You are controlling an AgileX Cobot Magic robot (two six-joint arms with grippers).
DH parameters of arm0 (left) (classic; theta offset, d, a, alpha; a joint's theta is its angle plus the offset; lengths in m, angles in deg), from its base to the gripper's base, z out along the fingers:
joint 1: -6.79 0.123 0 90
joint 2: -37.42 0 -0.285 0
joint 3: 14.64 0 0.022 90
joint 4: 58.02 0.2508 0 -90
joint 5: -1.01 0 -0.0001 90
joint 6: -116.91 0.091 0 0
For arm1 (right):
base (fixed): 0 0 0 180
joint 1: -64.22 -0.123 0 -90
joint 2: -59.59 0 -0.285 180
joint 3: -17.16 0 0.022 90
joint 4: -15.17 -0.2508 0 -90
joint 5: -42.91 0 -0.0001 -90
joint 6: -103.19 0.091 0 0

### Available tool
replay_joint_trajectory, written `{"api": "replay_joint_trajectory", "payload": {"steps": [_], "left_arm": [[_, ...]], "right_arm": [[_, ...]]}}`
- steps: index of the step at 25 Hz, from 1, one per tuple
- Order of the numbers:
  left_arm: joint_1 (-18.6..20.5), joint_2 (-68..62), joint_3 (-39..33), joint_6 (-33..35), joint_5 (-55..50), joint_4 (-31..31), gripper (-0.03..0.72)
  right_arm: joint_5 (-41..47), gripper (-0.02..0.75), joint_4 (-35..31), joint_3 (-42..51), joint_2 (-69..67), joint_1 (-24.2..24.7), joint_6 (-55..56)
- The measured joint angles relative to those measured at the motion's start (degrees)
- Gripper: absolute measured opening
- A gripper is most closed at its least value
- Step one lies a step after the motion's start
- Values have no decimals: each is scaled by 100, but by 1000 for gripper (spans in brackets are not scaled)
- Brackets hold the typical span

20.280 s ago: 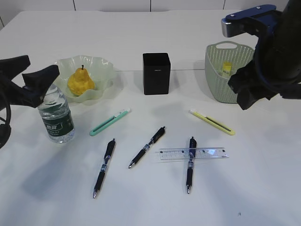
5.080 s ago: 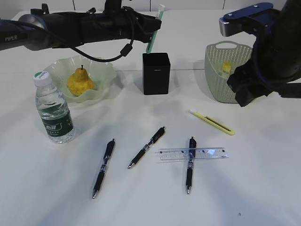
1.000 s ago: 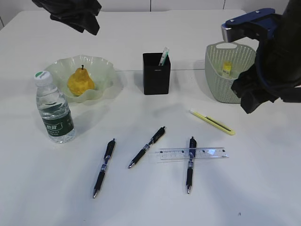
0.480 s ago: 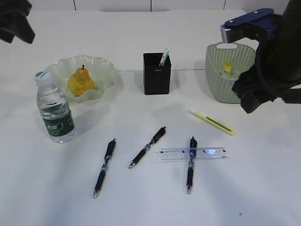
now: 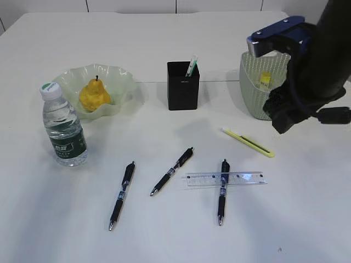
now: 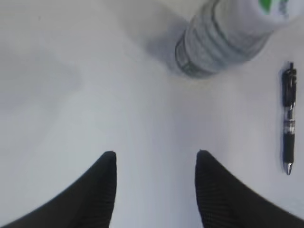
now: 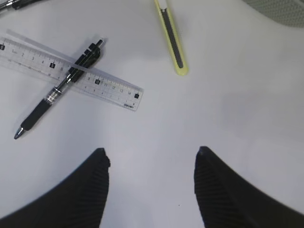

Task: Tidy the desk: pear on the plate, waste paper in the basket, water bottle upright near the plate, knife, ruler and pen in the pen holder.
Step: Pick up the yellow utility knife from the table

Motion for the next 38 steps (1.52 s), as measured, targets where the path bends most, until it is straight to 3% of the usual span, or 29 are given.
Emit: {"api": "replay_joint_trajectory", "payload": {"steps": [10,16,21,25,38], "left_arm": [[139,1213,-1246,-47,19,-11,381],[139,1265,-1266,-73,-109,-11,382],[139,1265,-1290,-82,-123,-11,454],[139,1265,-1290,-82,-161,-11,496],[139,1265,-1290,-82,-234,-11,505]], "right_arm": [[0,428,0,-828,-825,0,-365],[161,428,0,-1880,-1774,0,-539],[224,428,0,-2454,-2555,0,-680],[224,428,0,-2674,-3033,0,-766],[164,428,-469,-3048,-3803,486,-1577]]}}
